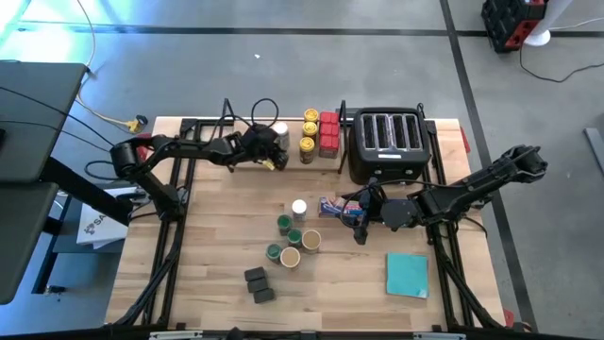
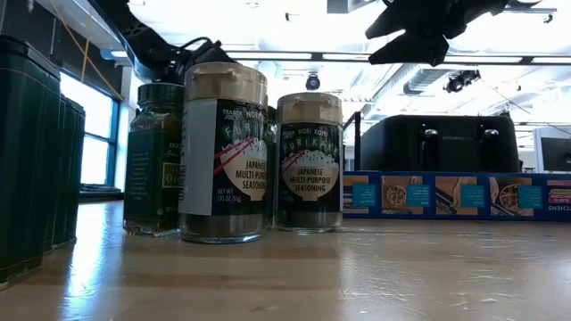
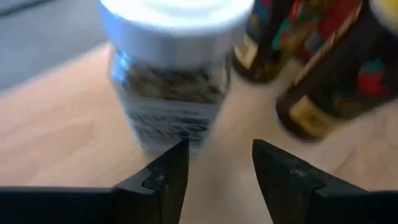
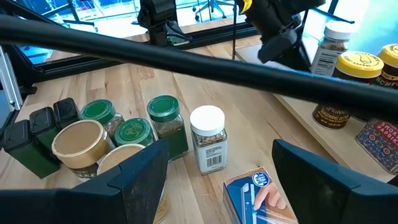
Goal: Shelf spices
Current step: Put the left white seasoning bottle on the shelf
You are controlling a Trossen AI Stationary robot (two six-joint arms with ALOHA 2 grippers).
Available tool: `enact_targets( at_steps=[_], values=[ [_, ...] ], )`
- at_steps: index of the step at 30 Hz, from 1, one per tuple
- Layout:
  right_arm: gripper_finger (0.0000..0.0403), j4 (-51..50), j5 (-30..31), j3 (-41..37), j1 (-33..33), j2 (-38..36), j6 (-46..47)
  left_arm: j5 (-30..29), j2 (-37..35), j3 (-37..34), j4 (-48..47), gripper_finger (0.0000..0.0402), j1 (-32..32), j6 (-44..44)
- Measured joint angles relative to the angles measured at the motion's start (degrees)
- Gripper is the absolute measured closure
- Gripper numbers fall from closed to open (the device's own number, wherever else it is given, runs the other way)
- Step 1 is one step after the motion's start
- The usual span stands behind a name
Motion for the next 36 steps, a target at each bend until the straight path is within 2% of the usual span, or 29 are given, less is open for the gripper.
enact_targets(
  at_steps=[4, 9, 18, 25, 30, 36],
  values=[
    [0.0121, -0.01, 0.0, 0.0, -0.01, 0.02, -0.02, -2.06, 0.31, 0.0, 5.6, 0.0237, 0.22, 0.0],
    [0.0121, -0.01, 0.0, 0.0, -0.01, 0.0, -0.15, 1.04, 0.48, 0.0, 11.74, 0.0241, 0.38, 0.02],
    [0.0121, -0.55, 0.0, 0.0, -0.01, 0.0, 0.22, 0.91, -4.48, 0.0, 3.4, 0.0242, -1.45, 0.63],
    [0.0121, -0.51, 0.0, 0.0, -0.01, 0.0, 0.24, -3.56, -2.4, -0.01, -4.43, 0.0264, 1.21, 0.01],
    [0.0121, -0.43, 0.02, 0.0, -0.01, 0.0, -0.07, -8.27, -0.82, 0.0, -2.53, 0.0299, 3.7, -0.02],
    [0.0121, -0.46, 0.02, 0.0, -0.01, 0.0, 0.0, -2.02, 1.21, 0.04, 3.73, 0.0329, 5.81, 0.02]
  ],
)
